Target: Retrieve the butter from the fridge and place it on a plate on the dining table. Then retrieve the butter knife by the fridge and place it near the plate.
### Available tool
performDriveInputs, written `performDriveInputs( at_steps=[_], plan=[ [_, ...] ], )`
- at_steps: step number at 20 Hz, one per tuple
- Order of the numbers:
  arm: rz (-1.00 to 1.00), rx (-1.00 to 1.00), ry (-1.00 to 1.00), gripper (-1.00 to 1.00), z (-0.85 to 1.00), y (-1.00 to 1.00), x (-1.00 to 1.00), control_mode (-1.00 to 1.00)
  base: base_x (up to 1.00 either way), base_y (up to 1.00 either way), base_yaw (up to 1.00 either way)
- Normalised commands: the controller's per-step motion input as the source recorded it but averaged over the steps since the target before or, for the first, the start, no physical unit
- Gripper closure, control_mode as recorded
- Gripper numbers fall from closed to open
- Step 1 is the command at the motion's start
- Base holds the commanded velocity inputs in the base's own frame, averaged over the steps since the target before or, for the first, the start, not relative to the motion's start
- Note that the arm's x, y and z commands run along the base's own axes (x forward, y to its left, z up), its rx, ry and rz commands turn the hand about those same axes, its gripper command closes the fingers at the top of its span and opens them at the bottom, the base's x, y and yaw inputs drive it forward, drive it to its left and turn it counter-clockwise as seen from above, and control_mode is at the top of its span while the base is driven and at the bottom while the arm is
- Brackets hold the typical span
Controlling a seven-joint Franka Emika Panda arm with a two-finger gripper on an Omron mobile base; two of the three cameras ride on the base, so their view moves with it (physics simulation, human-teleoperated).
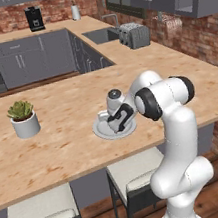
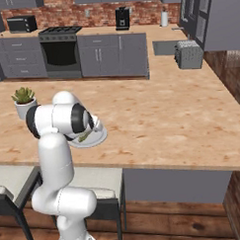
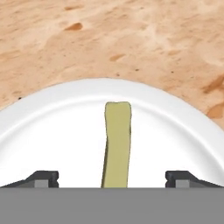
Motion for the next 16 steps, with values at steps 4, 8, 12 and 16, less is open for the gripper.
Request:
performDriveInputs(
  at_steps=[4,8,12,16],
  plan=[
    [0.0,0.0,0.18,-1.0,0.65,0.0,0.0,-1.0,0.0,0.0,0.0],
    [0.0,0.05,0.23,-1.0,1.0,0.0,-0.09,-1.0,0.0,0.0,0.0],
    [0.0,0.08,0.21,-1.0,1.0,-0.09,-0.4,-1.0,0.0,0.0,0.0],
    [0.01,0.04,0.16,-1.0,1.0,-0.34,-0.48,-1.0,0.0,0.0,0.0]
  ],
)
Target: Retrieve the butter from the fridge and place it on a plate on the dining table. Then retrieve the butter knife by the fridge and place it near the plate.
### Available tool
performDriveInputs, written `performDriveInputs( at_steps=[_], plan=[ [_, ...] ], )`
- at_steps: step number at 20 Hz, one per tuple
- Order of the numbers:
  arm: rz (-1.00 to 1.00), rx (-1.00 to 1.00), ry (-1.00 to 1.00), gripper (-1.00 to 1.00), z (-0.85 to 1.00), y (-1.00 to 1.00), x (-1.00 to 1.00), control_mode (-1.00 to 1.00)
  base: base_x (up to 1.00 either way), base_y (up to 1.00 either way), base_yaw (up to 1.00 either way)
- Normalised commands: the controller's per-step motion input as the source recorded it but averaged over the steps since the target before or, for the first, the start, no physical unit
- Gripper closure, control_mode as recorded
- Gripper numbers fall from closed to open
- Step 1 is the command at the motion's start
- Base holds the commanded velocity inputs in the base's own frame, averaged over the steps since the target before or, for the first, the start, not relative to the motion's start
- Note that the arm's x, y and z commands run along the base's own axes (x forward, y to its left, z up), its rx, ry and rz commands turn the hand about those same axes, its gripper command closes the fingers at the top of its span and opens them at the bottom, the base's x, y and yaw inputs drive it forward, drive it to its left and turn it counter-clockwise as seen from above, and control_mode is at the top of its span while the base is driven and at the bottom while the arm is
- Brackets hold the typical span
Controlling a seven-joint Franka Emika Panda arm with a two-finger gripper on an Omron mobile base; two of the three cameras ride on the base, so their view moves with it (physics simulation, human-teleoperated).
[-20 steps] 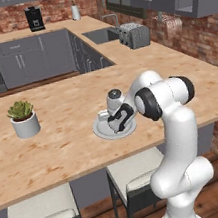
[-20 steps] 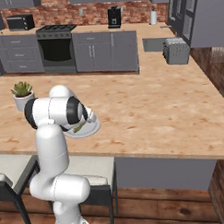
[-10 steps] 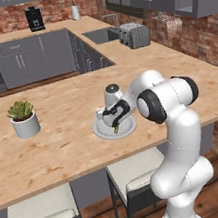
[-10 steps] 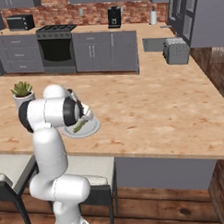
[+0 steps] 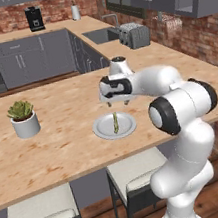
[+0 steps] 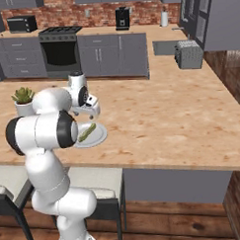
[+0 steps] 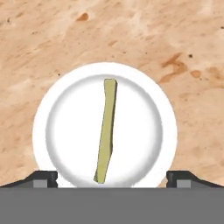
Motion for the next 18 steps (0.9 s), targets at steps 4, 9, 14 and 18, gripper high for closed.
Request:
performDriveInputs(
  at_steps=[4,9,14,18],
  plan=[
    [0.13,0.01,0.12,-1.0,1.0,-0.5,-0.69,-1.0,0.0,0.0,0.0],
    [0.19,0.0,0.1,-1.0,0.99,-0.09,-0.93,-1.0,0.0,0.0,0.0],
    [0.08,0.0,-0.15,-1.0,0.55,0.0,-1.0,-1.0,0.0,0.0,0.0],
    [0.05,-0.04,-0.25,-1.0,0.29,0.0,-1.0,-1.0,0.0,0.0,0.0]
  ],
)
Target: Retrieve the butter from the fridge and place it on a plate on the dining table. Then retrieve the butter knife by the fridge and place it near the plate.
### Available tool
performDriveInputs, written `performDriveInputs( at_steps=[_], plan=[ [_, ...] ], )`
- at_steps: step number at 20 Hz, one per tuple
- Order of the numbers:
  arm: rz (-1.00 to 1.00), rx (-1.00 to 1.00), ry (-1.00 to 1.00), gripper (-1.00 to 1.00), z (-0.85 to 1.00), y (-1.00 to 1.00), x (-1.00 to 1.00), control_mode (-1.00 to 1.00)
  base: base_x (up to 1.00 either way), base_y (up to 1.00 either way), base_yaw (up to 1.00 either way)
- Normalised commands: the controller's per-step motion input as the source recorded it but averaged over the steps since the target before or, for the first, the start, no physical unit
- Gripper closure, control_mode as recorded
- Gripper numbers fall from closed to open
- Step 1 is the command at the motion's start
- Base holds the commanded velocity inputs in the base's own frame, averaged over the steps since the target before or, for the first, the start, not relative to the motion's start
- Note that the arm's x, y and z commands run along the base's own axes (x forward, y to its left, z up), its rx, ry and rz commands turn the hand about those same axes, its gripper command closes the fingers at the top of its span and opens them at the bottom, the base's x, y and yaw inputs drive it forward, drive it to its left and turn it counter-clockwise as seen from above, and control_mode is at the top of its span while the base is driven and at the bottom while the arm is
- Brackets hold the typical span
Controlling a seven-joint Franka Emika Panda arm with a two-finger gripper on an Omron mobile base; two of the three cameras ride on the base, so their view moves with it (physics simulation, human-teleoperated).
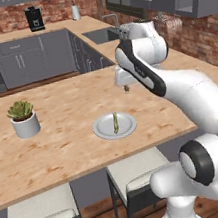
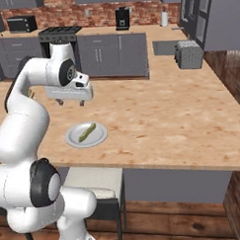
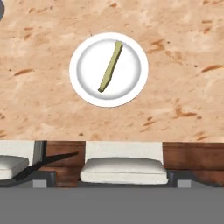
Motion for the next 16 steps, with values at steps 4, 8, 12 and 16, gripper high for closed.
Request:
performDriveInputs(
  at_steps=[4,8,12,16],
  plan=[
    [0.01,-0.03,-0.25,-1.0,0.02,0.0,-1.0,-1.0,0.0,0.0,0.0],
    [0.0,-0.01,-0.07,-1.0,0.0,0.0,-0.9,-1.0,0.0,0.0,0.0],
    [0.0,0.0,0.01,-1.0,0.0,0.0,-0.71,-1.0,0.0,0.0,0.0],
    [0.0,0.0,0.01,-1.0,0.0,0.0,-0.66,-1.0,0.0,0.0,0.0]
  ],
)
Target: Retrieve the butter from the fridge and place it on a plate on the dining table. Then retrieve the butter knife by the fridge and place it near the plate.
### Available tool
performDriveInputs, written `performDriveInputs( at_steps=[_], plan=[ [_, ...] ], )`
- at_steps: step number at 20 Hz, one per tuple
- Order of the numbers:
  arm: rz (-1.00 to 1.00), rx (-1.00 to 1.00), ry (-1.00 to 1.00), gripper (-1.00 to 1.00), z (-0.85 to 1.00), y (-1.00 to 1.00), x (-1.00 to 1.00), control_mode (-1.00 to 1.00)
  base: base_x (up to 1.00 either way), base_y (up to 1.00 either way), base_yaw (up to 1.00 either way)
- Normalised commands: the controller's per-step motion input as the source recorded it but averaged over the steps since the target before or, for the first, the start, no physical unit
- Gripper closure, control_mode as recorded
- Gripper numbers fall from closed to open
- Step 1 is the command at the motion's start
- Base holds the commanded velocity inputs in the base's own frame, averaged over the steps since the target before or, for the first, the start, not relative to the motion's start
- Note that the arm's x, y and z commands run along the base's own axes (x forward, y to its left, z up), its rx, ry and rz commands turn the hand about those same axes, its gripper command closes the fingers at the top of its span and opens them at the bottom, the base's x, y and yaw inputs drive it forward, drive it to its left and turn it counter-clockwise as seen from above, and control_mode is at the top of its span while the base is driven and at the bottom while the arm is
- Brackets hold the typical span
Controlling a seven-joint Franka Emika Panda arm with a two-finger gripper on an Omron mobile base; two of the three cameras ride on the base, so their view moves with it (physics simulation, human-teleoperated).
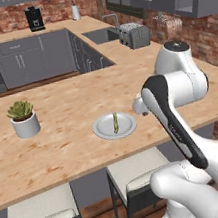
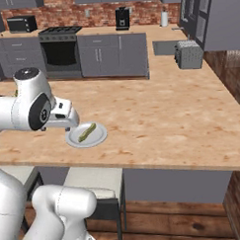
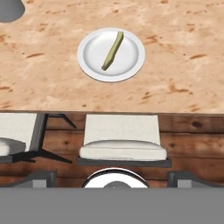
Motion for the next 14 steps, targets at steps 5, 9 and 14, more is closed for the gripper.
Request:
performDriveInputs(
  at_steps=[5,9,14],
  plan=[
    [0.0,0.0,0.07,-1.0,0.0,-0.01,-0.29,-1.0,0.0,0.0,0.0],
    [-0.02,0.0,0.02,-1.0,-0.02,-0.03,-0.14,-1.0,0.0,0.0,0.0],
    [0.0,0.0,0.01,-1.0,-0.09,-0.01,-0.04,-1.0,0.0,0.0,0.0]
  ],
)
